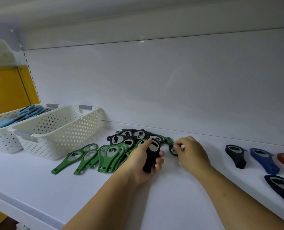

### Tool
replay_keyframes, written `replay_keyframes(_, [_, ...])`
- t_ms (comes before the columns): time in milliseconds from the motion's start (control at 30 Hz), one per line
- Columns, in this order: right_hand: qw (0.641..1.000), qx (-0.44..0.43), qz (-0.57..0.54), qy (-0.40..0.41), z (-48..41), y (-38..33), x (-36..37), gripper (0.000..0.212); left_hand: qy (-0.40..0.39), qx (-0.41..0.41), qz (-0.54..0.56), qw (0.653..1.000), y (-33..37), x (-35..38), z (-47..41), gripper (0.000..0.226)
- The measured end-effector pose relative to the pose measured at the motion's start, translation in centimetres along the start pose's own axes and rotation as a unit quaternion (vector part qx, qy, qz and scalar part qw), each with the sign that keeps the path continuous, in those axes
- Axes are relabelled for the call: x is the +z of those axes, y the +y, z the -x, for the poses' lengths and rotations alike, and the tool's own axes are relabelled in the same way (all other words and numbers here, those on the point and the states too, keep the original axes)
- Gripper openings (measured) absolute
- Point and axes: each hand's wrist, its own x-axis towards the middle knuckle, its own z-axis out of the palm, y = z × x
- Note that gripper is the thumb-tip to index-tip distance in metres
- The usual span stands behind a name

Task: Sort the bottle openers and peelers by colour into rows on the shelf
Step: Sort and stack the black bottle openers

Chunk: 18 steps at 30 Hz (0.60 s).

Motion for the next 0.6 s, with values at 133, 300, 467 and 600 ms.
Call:
replay_keyframes(133, [0.963, 0.043, -0.204, 0.17, 0.0, -0.6, -1.7, 0.018, -0.002, -0.02, 0.02, 1.0, -0.1, 0.3, 0.1, 0.046])
replay_keyframes(300, [0.926, -0.01, -0.378, -0.011, 1.0, -2.3, -2.7, 0.028, -0.046, -0.035, -0.041, 0.997, 0.0, 0.4, 0.3, 0.063])
replay_keyframes(467, [0.936, -0.039, -0.343, -0.061, 1.6, -3.4, -2.3, 0.026, -0.161, -0.061, -0.128, 0.977, -0.2, 0.3, 1.1, 0.045])
replay_keyframes(600, [0.945, 0.009, -0.327, -0.005, 1.7, -3.2, -2.2, 0.012, -0.156, 0.01, -0.073, 0.985, -0.4, 0.1, 0.6, 0.027])
